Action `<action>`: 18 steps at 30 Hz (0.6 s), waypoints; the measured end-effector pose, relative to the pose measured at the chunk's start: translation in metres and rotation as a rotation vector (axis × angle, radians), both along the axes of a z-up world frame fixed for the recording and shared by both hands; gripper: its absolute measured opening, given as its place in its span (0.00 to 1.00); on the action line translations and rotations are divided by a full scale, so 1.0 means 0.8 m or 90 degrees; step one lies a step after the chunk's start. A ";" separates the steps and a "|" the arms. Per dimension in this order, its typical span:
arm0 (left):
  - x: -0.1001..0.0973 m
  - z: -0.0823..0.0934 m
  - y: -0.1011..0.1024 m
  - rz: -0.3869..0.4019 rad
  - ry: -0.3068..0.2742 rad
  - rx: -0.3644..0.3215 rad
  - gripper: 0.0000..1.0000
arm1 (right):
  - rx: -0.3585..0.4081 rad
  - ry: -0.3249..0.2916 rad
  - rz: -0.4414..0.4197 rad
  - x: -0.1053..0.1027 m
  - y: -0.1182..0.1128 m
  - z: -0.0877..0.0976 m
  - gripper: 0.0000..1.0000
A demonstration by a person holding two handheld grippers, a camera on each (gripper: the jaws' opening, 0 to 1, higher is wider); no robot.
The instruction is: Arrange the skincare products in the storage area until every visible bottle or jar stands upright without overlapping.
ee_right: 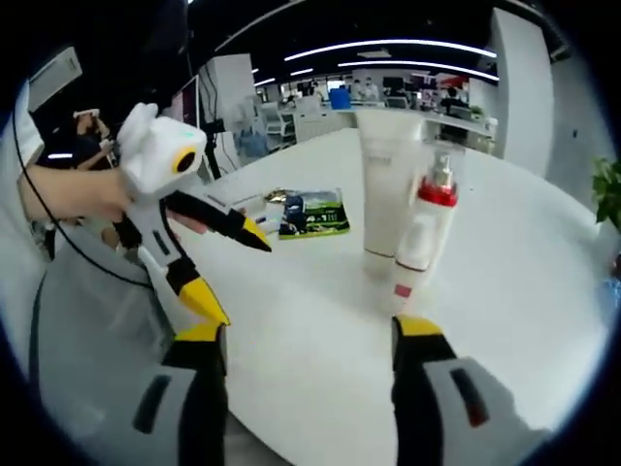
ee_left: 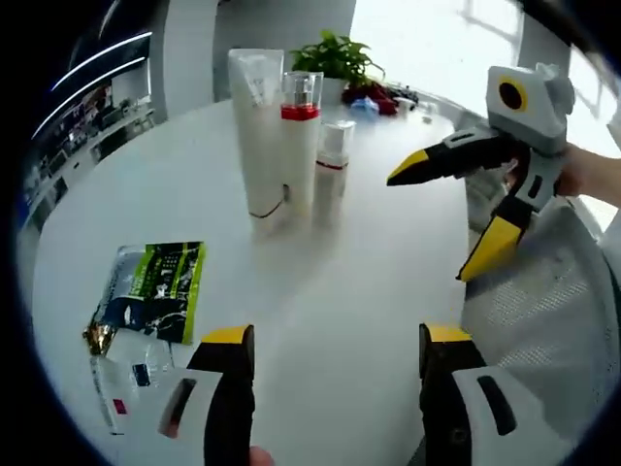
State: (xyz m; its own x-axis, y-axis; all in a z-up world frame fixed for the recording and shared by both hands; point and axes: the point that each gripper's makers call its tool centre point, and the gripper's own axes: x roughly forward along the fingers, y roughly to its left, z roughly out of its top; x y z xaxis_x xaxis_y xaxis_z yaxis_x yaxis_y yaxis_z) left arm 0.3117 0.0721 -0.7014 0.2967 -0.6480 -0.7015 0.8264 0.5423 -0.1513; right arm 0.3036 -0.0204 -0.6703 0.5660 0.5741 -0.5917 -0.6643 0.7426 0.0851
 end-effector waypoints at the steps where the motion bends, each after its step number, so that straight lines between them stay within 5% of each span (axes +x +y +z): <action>1: -0.002 0.000 0.004 0.004 0.001 0.000 0.67 | 0.004 0.001 -0.003 -0.002 0.000 0.001 0.71; 18: -0.034 0.015 0.074 0.094 -0.011 -0.017 0.79 | 0.011 0.023 -0.023 -0.030 0.005 0.005 0.80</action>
